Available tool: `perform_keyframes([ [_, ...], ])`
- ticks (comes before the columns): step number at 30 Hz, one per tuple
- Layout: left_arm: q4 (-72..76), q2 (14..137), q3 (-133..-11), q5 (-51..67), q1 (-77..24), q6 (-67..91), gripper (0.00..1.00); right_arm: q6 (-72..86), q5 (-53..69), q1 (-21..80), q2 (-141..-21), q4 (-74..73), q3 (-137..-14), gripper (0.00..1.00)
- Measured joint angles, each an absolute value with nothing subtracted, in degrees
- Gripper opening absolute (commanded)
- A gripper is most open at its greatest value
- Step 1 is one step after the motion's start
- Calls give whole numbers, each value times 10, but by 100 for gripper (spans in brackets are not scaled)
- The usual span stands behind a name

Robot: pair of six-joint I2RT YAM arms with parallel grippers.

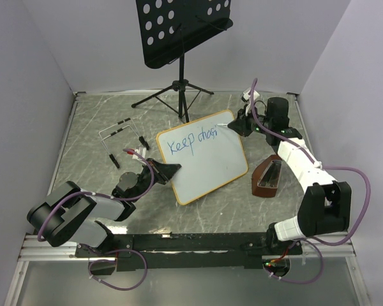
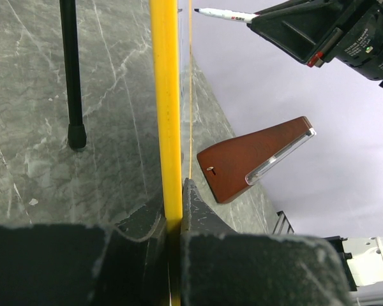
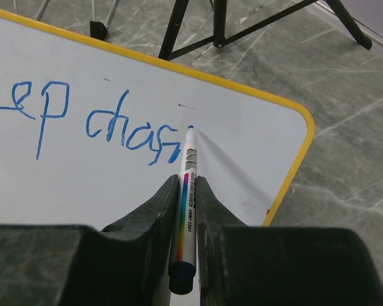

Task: Write a sentence on the whiteboard

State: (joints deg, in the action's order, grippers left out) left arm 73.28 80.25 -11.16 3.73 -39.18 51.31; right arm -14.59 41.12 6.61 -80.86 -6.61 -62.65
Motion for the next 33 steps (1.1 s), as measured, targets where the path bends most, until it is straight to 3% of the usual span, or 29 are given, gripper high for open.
perform_keyframes([
  [33,731,804,-112,33,-392,522,1,-181,415,65,-799,-84,-585,0],
])
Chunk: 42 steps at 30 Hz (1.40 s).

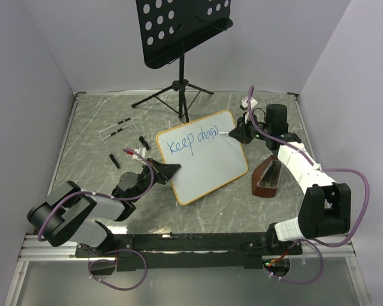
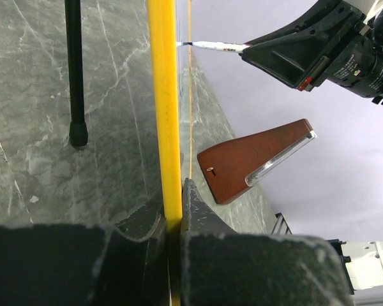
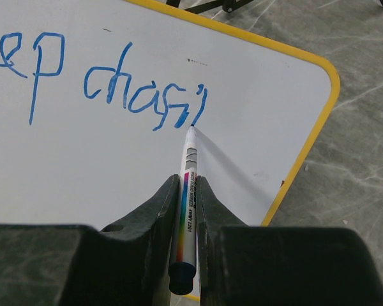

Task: Write a sentence on the whiteboard

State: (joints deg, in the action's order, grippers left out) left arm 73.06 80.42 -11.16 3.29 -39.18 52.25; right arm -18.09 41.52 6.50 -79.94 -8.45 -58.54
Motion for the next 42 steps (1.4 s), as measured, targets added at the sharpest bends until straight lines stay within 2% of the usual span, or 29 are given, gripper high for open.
perform_keyframes([
  [24,731,804,-112,34,-392,520,1,-152,409,65,-835,-77,-637,0],
  [42,731,804,-112,33,-392,522,1,-178,401,57,-827,-98,-628,0],
])
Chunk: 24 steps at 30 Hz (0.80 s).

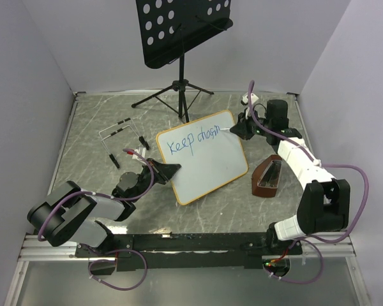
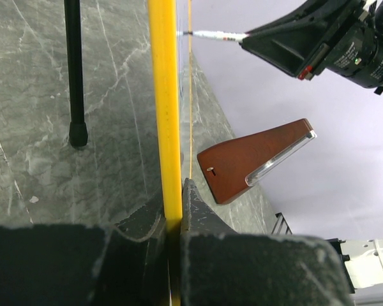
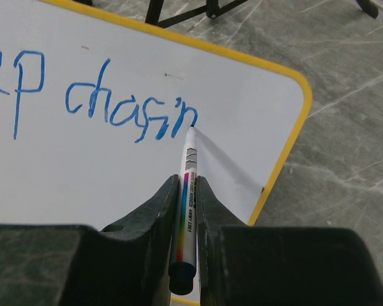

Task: Write a sentence on the whiteboard

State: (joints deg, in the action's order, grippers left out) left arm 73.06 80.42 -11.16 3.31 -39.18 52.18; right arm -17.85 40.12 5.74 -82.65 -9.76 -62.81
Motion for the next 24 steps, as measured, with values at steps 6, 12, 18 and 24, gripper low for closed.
perform_keyframes([
  [6,733,804,-112,36,-392,516,1,-185,405,55,-802,-121,-613,0],
  [12,734,804,-112,37,-392,513,1,-175,413,36,-792,-118,-614,0],
  [18,734,804,-112,37,-392,513,1,-161,412,30,-798,-108,-619,0],
  [24,735,804,-112,37,-392,513,1,-148,409,30,-825,-94,-629,0],
])
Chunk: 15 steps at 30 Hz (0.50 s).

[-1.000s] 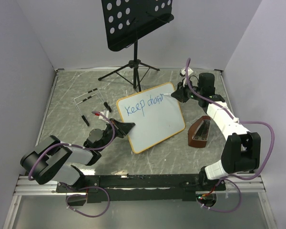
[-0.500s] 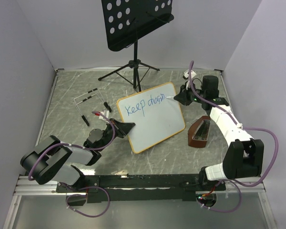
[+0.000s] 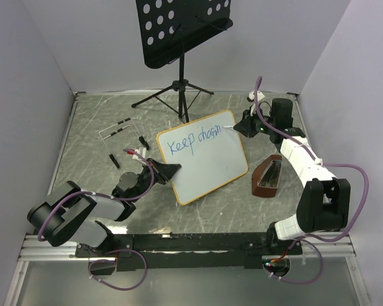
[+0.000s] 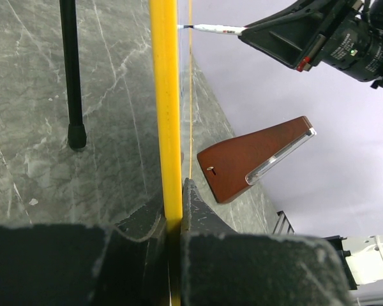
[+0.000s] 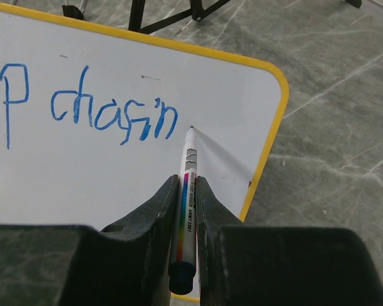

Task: Write a sentence on the whiteboard

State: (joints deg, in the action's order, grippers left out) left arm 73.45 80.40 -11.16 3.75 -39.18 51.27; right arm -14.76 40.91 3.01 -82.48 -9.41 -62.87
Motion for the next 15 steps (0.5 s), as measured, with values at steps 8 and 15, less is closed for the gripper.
perform_keyframes([
  [8,735,805,-112,37,-392,516,1,-130,410,30,-845,-81,-646,0],
  [15,735,805,-112,37,-392,513,1,-120,417,30,-846,-70,-646,0],
])
